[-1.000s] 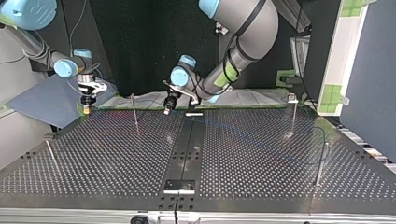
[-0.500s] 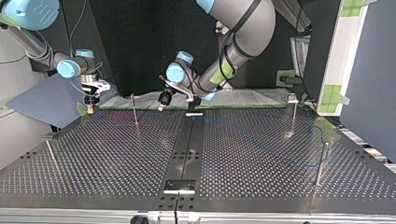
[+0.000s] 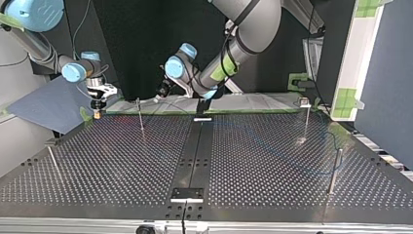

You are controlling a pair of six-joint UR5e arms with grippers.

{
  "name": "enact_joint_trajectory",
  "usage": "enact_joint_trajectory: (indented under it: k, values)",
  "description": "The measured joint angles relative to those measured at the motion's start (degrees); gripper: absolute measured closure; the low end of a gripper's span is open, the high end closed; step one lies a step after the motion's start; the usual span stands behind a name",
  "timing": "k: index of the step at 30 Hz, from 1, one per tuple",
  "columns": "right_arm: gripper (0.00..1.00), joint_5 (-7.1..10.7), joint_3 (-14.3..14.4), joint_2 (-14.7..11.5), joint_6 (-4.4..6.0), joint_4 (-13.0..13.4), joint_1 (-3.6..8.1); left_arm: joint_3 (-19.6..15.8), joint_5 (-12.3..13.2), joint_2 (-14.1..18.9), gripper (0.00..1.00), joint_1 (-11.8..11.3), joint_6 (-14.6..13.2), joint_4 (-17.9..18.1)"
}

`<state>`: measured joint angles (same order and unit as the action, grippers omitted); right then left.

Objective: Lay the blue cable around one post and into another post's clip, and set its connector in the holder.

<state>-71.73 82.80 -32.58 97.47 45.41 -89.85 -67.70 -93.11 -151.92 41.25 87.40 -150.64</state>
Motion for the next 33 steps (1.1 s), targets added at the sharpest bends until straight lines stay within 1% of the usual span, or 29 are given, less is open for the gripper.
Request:
enact_joint_trajectory:
  k: [4, 7, 18, 21, 28, 33]
  values:
    - [1.00, 0.00, 0.0, 0.0, 0.00, -0.1, -0.07, -1.4, 0.1, 0.8, 0.00, 0.4, -1.3, -2.0]
    - [1.00, -0.05, 0.0, 0.1, -0.03, -0.1, -0.15, -1.9, 0.1, 1.1, 0.00, 0.6, -1.5, -2.7]
    - [1.00, -0.15, 0.0, 0.1, 0.02, -0.1, -0.27, -2.1, 0.2, 1.2, 0.00, 1.0, -1.4, -2.6]
    - [1.00, -0.17, 0.0, 0.1, 0.02, -0.1, -0.28, -2.1, 0.2, 1.2, 0.00, 1.2, -1.1, -2.1]
    - [1.00, -0.11, 0.0, 0.2, 0.13, 0.1, -0.30, -2.1, 0.3, 1.2, 0.00, 1.9, 0.8, -0.3]
    - [1.00, -0.08, 0.0, 0.3, 0.22, 0.1, -0.29, -2.1, 0.3, 1.2, 0.00, 2.2, 1.8, 0.2]
